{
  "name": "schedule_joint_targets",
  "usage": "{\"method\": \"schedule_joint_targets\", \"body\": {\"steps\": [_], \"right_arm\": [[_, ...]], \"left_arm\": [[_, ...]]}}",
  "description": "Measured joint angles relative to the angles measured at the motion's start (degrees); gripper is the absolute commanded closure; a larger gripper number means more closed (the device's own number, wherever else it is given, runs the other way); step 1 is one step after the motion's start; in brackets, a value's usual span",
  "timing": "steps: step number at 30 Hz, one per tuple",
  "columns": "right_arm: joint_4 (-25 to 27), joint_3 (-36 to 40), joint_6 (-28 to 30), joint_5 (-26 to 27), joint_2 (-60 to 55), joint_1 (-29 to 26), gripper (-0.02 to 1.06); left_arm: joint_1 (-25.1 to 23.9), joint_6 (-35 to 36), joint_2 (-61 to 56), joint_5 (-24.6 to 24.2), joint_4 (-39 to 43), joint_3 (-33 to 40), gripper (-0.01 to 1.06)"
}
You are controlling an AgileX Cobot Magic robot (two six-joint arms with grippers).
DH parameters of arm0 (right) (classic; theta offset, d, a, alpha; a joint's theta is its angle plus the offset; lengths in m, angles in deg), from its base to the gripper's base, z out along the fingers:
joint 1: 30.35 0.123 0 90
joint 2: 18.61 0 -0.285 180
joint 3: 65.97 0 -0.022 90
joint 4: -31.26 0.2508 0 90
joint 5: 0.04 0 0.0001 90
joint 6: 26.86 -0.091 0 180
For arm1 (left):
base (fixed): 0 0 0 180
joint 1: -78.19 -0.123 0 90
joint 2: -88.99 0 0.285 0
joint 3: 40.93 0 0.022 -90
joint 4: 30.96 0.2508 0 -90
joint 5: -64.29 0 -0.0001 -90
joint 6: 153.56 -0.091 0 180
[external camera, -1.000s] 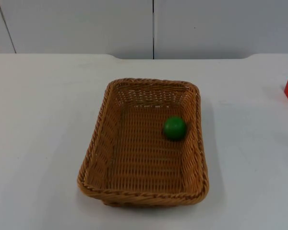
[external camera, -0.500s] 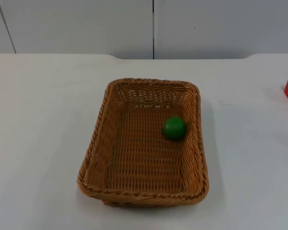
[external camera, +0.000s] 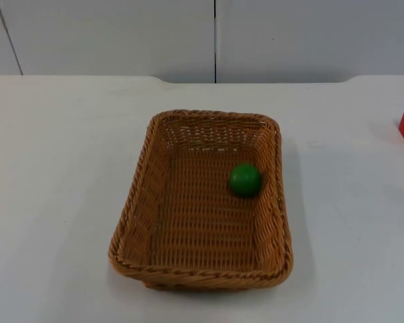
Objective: Pick up the basket with the left hand and place the object to the left of the red cylinder into the basket with the right hand.
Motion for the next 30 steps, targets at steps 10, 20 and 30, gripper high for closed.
{"method": "schedule_joint_targets", "body": {"steps": [10,20,30], "right_arm": [[0.22,0.0,-0.09,-0.12,0.0,-2.98,-0.01],[0.34,0.0,-0.09,-0.24,0.0,-23.56,-0.01],[0.34,0.0,-0.24,-0.24,0.0,-39.71,-0.01]], "left_arm": [[0.0,0.13,0.0,0.0,0.0,0.0,0.0],[0.0,0.13,0.0,0.0,0.0,0.0,0.0],[0.0,0.13,0.0,0.0,0.0,0.0,0.0]]}}
